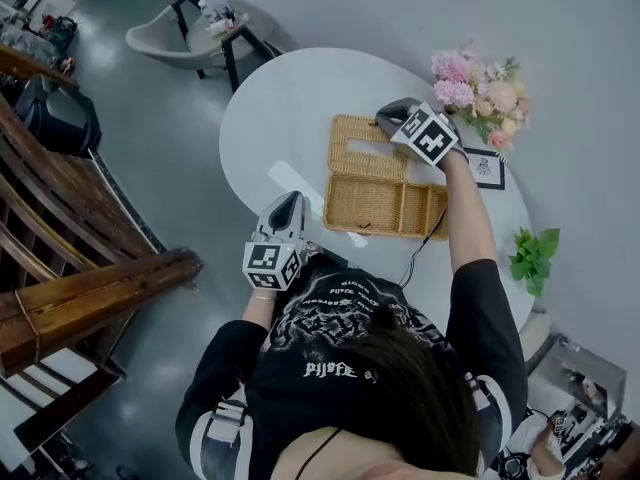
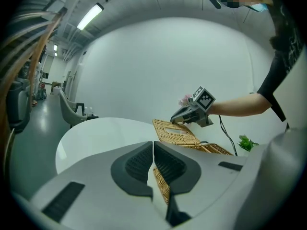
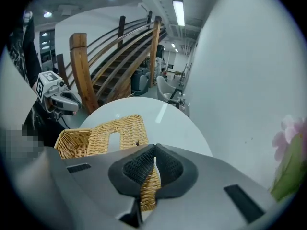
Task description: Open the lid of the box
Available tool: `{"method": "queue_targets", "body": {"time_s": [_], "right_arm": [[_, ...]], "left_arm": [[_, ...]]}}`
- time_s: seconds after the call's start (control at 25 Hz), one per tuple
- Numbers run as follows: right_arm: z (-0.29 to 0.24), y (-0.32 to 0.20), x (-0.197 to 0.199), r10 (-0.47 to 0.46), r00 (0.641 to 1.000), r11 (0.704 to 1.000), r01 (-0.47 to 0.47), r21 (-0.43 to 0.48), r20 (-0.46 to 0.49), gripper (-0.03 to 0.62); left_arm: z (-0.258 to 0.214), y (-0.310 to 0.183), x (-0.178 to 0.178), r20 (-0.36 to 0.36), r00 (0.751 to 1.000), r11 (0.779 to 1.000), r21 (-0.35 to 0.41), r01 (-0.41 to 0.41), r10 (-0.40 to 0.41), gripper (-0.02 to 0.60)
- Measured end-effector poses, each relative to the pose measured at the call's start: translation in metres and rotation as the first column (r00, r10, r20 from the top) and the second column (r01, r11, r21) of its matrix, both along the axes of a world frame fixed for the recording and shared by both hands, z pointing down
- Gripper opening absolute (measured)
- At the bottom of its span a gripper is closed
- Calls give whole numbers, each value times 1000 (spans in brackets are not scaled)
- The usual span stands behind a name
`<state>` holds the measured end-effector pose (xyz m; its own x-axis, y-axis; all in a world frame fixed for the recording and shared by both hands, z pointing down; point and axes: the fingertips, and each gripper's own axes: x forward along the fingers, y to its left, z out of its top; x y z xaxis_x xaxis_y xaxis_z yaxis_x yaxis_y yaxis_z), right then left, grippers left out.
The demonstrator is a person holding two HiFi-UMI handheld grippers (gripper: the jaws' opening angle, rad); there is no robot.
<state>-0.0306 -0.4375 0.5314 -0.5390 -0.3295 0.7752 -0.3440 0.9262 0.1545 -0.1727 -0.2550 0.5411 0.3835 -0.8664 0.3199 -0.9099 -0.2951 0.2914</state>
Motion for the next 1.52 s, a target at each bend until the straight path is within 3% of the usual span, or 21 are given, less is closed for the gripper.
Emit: {"method": "queue_targets", "body": {"time_s": [0.48, 0.76, 1.08, 1.24, 1.4, 1.52], "right_arm": [[64, -10, 3, 33, 999, 984, -36, -173, -19, 34], [89, -9, 4, 39, 999, 961, -36, -275, 4, 34], [102, -3, 6, 117, 993, 922, -99, -375, 24, 39], [86, -11, 5, 182, 979, 923, -139, -358, 90, 166], [60, -13, 6, 225, 963, 953, -185, -240, 151, 170], [39, -7, 9, 297, 927, 950, -262, -171, 230, 170]], "left_arm": [[11, -8, 10, 5, 1000, 999, -41, -12, 12, 26], [18, -8, 14, 23, 1000, 998, -63, -8, 10, 26], [18, -8, 17, 21, 1000, 998, -63, 3, -2, 26], [18, -7, 16, 15, 1000, 997, -73, 6, -5, 26], [14, -7, 19, 4, 1000, 998, -69, -4, 4, 26], [12, -5, 24, -11, 1000, 997, -75, -24, 23, 26]]}}
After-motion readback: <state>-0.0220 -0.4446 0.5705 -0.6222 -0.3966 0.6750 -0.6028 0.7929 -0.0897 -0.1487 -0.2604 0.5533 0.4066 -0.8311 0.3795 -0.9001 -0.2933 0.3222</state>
